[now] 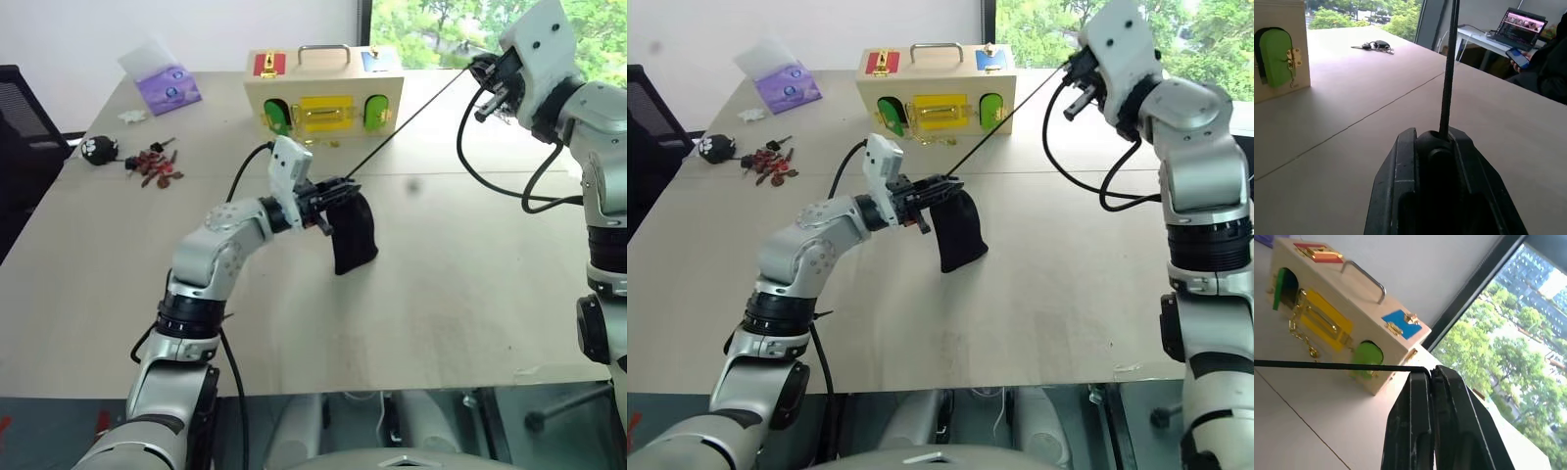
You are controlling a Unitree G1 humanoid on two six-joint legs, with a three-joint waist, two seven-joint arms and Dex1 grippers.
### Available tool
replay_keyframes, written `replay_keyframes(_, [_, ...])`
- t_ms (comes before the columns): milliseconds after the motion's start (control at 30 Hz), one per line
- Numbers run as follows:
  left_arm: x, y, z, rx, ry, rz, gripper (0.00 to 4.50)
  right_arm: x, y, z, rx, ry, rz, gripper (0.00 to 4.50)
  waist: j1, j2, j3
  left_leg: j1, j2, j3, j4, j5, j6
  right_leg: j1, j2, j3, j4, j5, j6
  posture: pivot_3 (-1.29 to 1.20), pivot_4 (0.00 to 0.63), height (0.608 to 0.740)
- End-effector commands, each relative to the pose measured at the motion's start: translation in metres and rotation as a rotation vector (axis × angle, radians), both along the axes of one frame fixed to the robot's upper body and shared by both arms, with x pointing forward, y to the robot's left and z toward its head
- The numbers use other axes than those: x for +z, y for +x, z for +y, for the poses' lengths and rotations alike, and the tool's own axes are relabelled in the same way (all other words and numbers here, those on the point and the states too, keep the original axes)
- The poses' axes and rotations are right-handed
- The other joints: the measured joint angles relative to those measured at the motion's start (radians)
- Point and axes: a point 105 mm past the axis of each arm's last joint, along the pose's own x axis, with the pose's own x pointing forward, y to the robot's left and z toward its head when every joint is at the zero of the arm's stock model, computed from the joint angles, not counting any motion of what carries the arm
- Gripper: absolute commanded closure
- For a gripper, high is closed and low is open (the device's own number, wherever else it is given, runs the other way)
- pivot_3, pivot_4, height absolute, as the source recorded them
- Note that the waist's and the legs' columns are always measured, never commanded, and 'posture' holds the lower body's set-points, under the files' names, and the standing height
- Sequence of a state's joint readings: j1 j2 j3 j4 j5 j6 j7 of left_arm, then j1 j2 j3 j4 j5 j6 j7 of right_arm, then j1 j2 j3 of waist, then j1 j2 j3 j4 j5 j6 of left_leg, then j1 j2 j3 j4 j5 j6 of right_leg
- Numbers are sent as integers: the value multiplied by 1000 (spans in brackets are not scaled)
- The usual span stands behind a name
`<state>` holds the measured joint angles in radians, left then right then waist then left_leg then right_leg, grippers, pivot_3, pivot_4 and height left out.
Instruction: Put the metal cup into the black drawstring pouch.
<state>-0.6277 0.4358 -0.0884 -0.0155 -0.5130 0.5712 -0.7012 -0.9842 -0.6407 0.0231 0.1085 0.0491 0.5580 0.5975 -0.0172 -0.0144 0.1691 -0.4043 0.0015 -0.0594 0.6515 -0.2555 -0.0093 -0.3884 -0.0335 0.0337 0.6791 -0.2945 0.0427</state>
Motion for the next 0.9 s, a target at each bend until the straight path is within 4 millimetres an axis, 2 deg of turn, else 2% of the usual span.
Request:
replay_keyframes(33, [-32, 8, 37, 135, 94, 80, 4331, 43, -9, -83, -309, 106, -181, 4500, -1, 0, 0, 0, 0, 0, 0, 0, 0, 0, 0, 0, 0, 0, 0, 0, 150, 740])
replay_keyframes(167, [-27, 9, 41, 146, 96, 63, 4331, 28, -8, -95, -341, 134, -150, 4500, -1, 0, 0, -2, 0, 0, 0, 0, 0, -2, 0, 0, 0, 0, 0, 0, 150, 740])
replay_keyframes(200, [-24, 9, 41, 145, 95, 52, 4331, 22, -8, -93, -314, 158, -126, 4500, -1, 0, 0, -7, 0, 0, 3, 0, 0, -7, 0, 0, 2, 0, 0, 0, 150, 740])
replay_keyframes(300, [-22, 9, 33, 128, 108, 35, 4331, -22, -12, -65, -146, 161, 37, 4500, 3, 0, 0, -12, 0, 0, 5, 0, 0, -12, 0, 0, 4, 0, 0, 0, 150, 740])
replay_keyframes(333, [-25, 8, 32, 125, 114, 42, 3328, -39, -18, -52, -72, 136, 95, 4500, 3, 0, 0, -12, 0, -1, 5, 0, 0, -11, 0, -2, 4, 0, 0, 0, 150, 740])
replay_keyframes(367, [-27, 8, 31, 124, 118, 48, 3288, -50, -23, -43, -25, 121, 129, 4500, 3, 0, 0, -12, 0, -1, 5, 0, 0, -12, 0, -2, 4, 0, 0, 0, 150, 740])
replay_keyframes(400, [-27, 7, 32, 131, 114, 49, 2855, -62, -26, -40, -19, 115, 159, 4500, 6, 0, 0, -12, 0, -1, 4, 0, 0, -12, 0, -2, 3, 0, 0, 0, 150, 740])
replay_keyframes(533, [-22, -1, 45, 164, 75, 40, 1123, -98, -47, -28, 45, 152, 256, 3193, 1, 0, 0, -12, 0, 0, 5, 0, 1, -12, 0, -1, 4, 0, 0, 0, 150, 740])
replay_keyframes(600, [-19, -10, 54, 179, 50, 43, 138, -110, -62, -22, 78, 171, 285, 2222, -4, 0, 0, -12, 1, 0, 5, 0, 1, -12, 0, 0, 5, 0, 0, 0, 150, 740])
replay_keyframes(633, [-18, -14, 58, 188, 37, 49, 0, -114, -69, -20, 86, 177, 289, 1734, -5, 0, 0, -12, 1, 0, 5, 0, 1, -12, 0, 0, 5, 0, 0, 0, 150, 740])
replay_keyframes(733, [-19, -28, 71, 228, 40, 51, 0, -123, -90, -14, 126, 208, 281, 308, -3, 0, 0, -11, 1, 0, 6, 0, 1, -12, 0, 1, 8, 0, 0, 0, 150, 740])
replay_keyframes(767, [-20, -32, 77, 263, 56, 33, 0, -125, -96, -12, 135, 225, 278, 146, -3, 0, 0, -11, 1, 1, 6, 0, 1, -12, 0, 1, 9, 0, 0, 0, 150, 740])
replay_keyframes(833, [-22, -36, 86, 330, 90, -3, 0, -128, -105, -9, 148, 226, 267, 146, 1, 0, 0, -10, 1, 1, 8, -1, 2, -12, 0, 2, 10, 0, 0, 0, 150, 740])
replay_keyframes(900, [-19, -47, 87, 320, 23, -41, 0, -134, -114, -5, 168, 216, 268, 146, 3, 1, 0, -10, 1, 0, 14, -3, 5, -11, 0, 1, 15, 0, 0, 0, 150, 740])
